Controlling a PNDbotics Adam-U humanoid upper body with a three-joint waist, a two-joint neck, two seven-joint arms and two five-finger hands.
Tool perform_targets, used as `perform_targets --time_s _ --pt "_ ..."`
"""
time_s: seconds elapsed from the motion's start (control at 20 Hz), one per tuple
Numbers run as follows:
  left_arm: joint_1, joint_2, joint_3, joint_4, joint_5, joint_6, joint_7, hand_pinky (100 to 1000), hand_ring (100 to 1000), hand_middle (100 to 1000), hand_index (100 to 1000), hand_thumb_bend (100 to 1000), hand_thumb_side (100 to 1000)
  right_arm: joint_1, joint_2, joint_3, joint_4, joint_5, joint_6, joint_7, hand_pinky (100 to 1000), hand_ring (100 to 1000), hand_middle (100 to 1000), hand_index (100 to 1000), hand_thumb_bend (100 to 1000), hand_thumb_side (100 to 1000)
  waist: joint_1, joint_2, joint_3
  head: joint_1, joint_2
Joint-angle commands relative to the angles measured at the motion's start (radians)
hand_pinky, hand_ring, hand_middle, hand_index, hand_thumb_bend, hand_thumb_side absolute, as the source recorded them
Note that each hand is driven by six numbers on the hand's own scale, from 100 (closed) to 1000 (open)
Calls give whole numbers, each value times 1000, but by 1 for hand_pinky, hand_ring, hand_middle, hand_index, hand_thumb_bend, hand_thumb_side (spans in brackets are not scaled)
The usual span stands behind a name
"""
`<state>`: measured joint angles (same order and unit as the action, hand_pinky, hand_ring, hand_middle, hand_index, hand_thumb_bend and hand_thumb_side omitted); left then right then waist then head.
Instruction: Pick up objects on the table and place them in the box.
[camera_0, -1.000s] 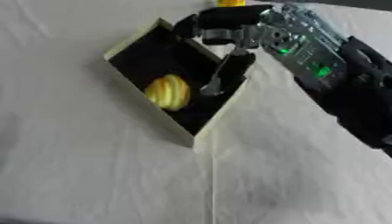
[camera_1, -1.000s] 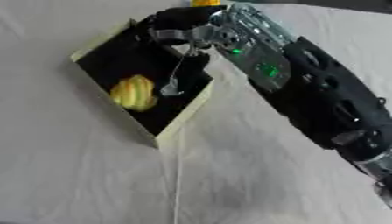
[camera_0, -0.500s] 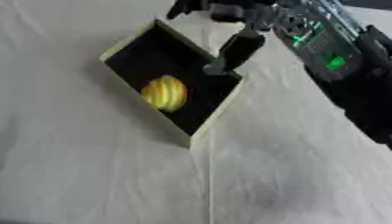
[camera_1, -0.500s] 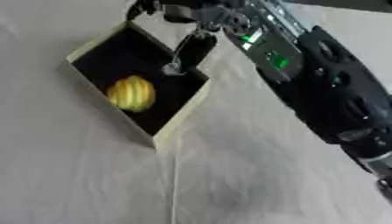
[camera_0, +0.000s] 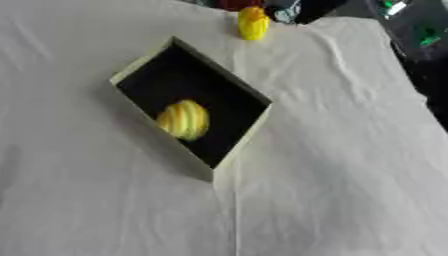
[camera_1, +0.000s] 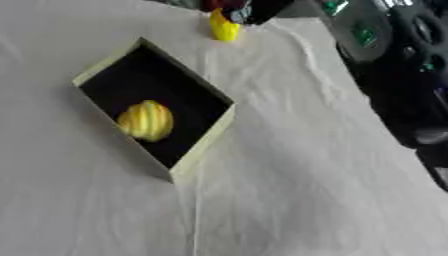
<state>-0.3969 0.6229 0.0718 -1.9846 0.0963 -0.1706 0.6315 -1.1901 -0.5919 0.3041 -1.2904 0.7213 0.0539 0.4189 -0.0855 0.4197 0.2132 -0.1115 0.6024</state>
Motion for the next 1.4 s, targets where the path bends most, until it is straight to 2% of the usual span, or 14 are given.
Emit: perform_targets --time_s 0.05,0.45,0.9,1.4 --pt "-13 24 10 -15 -5 -2 2 866 901 884 812 369 799 -34 2 -40 80 35 -3 -35 877 876 877 920 339 225 7 -16 7 -7 -29" --pt "-20 24 9 -15 -5 -3 2 866 901 885 811 368 799 -69 26 -84 215 85 -37 -39 884 887 885 928 371 229 -3 6 30 -16 -49" --pt "-36 24 2 -15 -4 -4 -7 867 900 885 810 366 800 -131 89 -154 407 188 -55 -54 893 901 902 939 351 271 -10 20 49 -26 -49" --pt "-42 24 0 -15 -4 -5 -10 867 900 885 810 365 800 -128 93 -172 448 208 -50 -69 893 903 902 946 365 281 -19 38 63 -33 -75"
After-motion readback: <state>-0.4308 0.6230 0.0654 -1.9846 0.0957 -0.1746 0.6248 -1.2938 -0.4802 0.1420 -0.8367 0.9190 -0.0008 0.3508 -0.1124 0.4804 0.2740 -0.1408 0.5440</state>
